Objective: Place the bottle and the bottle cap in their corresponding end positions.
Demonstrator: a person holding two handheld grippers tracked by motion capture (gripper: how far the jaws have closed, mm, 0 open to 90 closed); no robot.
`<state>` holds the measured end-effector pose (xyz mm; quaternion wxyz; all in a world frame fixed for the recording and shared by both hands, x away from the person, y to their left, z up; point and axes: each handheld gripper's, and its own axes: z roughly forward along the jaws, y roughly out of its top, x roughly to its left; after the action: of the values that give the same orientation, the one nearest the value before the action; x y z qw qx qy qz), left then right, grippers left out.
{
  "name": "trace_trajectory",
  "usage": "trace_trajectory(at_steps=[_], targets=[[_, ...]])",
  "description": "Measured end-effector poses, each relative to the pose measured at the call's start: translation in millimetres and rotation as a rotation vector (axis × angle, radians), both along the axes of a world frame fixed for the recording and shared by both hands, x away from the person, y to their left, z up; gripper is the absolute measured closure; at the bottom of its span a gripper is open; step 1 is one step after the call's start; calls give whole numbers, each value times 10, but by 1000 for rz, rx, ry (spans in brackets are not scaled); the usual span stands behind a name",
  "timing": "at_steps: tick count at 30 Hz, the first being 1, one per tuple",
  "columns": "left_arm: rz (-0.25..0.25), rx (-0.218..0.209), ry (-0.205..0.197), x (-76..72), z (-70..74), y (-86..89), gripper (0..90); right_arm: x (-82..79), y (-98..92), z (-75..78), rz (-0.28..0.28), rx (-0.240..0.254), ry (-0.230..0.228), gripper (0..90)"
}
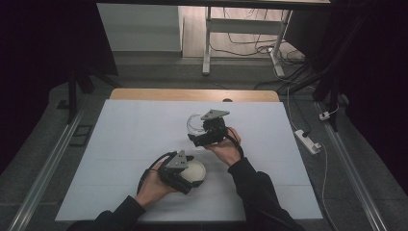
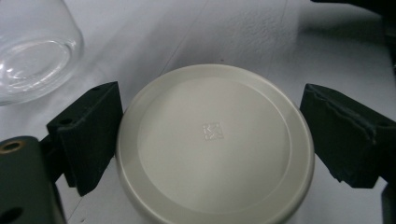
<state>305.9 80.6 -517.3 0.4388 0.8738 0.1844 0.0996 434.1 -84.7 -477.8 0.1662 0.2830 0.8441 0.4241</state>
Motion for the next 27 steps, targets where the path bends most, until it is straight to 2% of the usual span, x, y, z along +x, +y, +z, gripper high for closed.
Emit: trace_trajectory(at_steps=[14,27], targets=[[12,55,11,88,-138,-94,91,215,70,-120,-24,-13,0,67],[25,91,30,138,-189,-114,90,248,135,-237,-13,-40,3,66]])
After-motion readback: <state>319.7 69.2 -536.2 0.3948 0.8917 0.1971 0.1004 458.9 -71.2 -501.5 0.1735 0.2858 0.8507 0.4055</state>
